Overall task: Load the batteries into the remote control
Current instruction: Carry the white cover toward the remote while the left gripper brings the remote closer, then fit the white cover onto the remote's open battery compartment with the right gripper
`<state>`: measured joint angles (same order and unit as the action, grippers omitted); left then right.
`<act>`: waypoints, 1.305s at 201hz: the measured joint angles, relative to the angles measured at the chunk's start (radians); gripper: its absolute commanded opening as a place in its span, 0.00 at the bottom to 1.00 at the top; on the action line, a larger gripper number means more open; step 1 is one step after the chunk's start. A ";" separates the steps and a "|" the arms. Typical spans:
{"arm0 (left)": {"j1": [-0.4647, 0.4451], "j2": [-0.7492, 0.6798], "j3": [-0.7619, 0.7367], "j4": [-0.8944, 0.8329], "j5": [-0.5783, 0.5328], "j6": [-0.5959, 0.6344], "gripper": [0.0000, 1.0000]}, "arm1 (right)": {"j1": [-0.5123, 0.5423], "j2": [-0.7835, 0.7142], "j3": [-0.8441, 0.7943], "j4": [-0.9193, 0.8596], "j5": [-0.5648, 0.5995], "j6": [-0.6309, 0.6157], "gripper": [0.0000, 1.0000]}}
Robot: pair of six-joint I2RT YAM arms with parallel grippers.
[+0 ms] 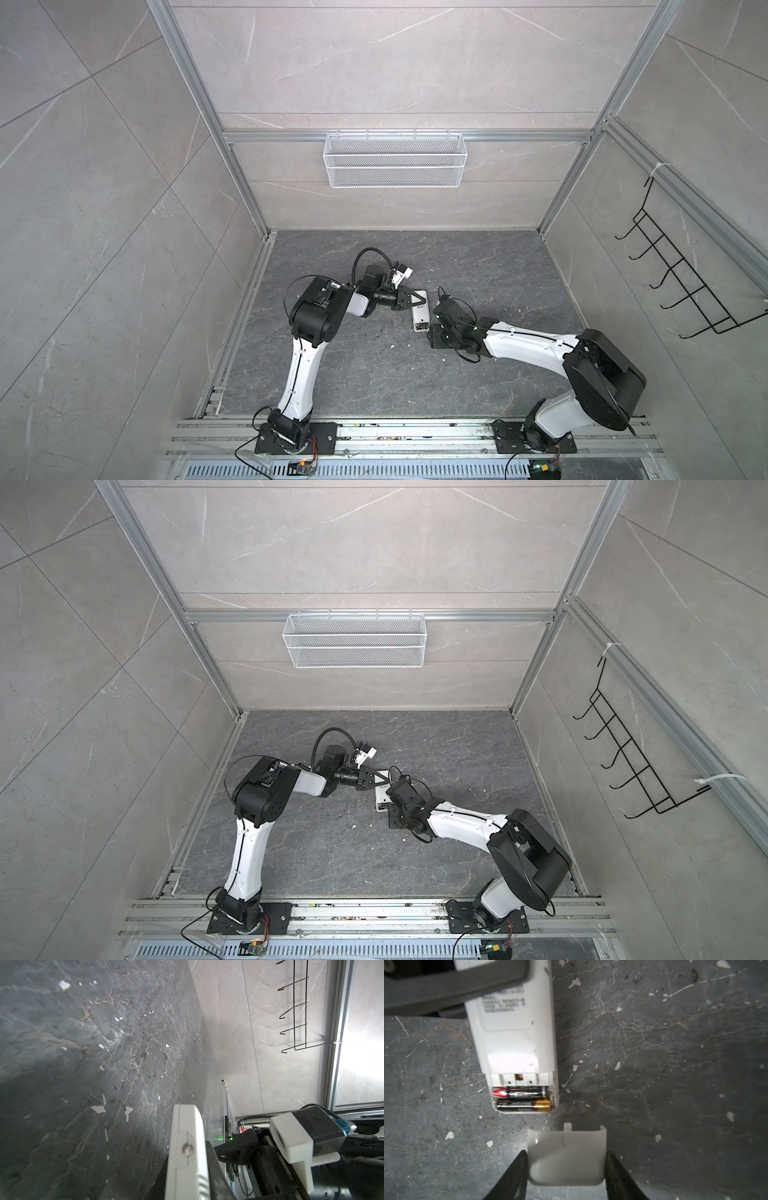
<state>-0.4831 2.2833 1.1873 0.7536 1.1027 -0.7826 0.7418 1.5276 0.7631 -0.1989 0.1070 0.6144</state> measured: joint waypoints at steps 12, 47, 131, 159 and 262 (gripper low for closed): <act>-0.003 0.048 0.000 0.116 0.005 -0.082 0.00 | 0.000 -0.009 -0.022 0.018 -0.003 0.008 0.51; -0.005 0.107 0.007 0.360 0.015 -0.242 0.00 | 0.000 -0.037 -0.066 0.039 -0.003 0.030 0.51; -0.034 0.040 0.005 0.111 -0.076 -0.077 0.00 | 0.000 -0.048 -0.059 0.055 0.006 0.026 0.51; -0.047 0.003 0.005 -0.005 -0.100 -0.016 0.00 | 0.000 -0.034 -0.033 0.058 0.023 0.022 0.51; -0.054 -0.016 0.005 -0.074 -0.110 0.028 0.00 | -0.003 0.063 -0.011 0.172 0.058 -0.017 0.51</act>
<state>-0.5369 2.2669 1.1923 0.6800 0.9928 -0.7547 0.7383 1.5909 0.7521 -0.0273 0.1650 0.5972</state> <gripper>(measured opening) 0.179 0.534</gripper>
